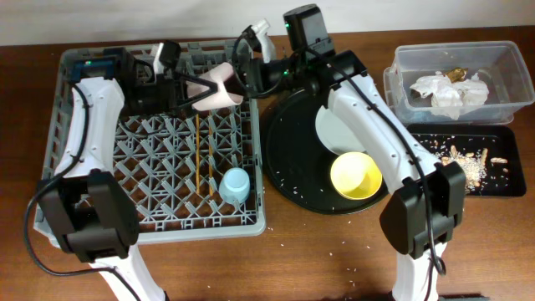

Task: Sort waste into correct bins and load items into the dishwasher rack
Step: 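Place the pink cup upside down in the rack with the left gripper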

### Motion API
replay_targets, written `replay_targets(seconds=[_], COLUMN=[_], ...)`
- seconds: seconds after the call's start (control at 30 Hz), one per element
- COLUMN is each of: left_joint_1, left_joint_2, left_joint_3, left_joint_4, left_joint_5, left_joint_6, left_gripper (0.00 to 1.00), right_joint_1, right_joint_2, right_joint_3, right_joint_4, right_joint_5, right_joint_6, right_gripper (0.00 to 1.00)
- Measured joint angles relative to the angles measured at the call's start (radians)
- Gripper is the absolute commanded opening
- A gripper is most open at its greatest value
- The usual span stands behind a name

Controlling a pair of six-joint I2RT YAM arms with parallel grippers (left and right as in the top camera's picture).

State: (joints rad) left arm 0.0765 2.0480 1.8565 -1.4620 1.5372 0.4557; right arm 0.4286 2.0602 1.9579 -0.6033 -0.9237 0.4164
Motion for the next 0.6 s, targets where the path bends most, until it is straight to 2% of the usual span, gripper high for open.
replay_targets(seconds=[0.1,0.13,0.17,0.2,0.23,0.27,0.3,0.33,0.47,0.6], left_joint_1=[-0.018,-0.017,-0.018,-0.018,-0.019,-0.021,-0.027,-0.033,-0.035,-0.036], left_joint_2=[0.000,0.000,0.000,0.000,0.000,0.000,0.000,0.000,-0.001,-0.001], left_joint_3=[0.000,0.000,0.000,0.000,0.000,0.000,0.000,0.000,0.000,0.000], left_joint_4=[-0.003,-0.003,-0.004,-0.008,-0.007,-0.008,-0.008,-0.008,0.007,0.072], left_joint_5=[0.026,0.037,0.037,0.037,0.037,0.032,0.026,0.023,0.030,0.026], left_joint_6=[-0.002,0.004,0.005,0.007,0.005,0.007,0.006,0.003,0.003,-0.003], left_gripper=[0.59,0.49,0.43,0.43,0.43,0.43,0.42,0.42,0.41,0.41], right_joint_1=[0.012,0.007,0.006,0.006,0.006,0.008,0.010,0.013,0.000,-0.053], right_joint_2=[0.002,0.002,0.002,0.003,0.004,0.004,0.006,0.007,0.014,0.014], right_joint_3=[0.000,0.000,0.000,0.000,0.000,0.000,0.000,0.000,-0.001,-0.001], right_joint_4=[0.015,0.023,0.018,0.013,0.007,0.001,-0.010,-0.013,-0.028,-0.060], right_joint_5=[0.000,-0.016,-0.020,-0.016,-0.013,-0.001,0.023,0.037,0.067,0.005], right_joint_6=[0.004,0.008,0.016,0.019,0.022,0.020,0.021,0.016,-0.002,-0.014], right_gripper=[0.05,0.09,0.10,0.17,0.33,0.57,0.67,0.72,0.73,0.81])
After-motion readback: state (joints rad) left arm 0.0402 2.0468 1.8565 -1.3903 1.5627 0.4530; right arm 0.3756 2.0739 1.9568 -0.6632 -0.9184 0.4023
